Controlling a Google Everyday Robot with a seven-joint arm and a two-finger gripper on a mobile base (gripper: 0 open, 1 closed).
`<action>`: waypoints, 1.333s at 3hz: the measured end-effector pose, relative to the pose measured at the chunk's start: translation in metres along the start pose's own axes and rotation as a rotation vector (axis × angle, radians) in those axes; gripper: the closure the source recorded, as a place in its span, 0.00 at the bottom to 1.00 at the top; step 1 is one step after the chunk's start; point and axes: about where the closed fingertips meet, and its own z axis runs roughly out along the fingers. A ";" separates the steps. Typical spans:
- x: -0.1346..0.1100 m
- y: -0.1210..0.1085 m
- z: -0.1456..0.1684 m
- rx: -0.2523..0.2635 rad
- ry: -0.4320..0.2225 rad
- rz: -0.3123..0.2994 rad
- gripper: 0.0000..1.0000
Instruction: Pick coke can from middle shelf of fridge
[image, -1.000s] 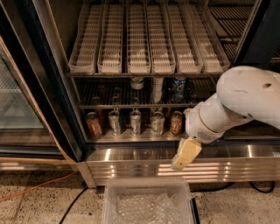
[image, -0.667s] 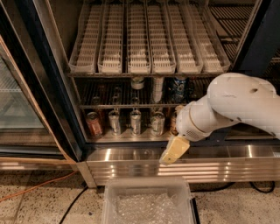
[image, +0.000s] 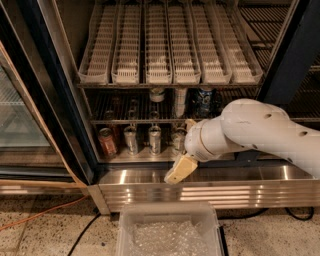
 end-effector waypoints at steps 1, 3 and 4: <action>-0.011 -0.005 0.020 -0.016 -0.042 -0.010 0.00; -0.019 -0.014 0.039 0.015 -0.082 0.002 0.00; -0.039 -0.031 0.072 0.070 -0.180 0.019 0.00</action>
Offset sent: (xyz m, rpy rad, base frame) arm 0.0127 0.0151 -0.0064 0.0330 -0.0078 0.0238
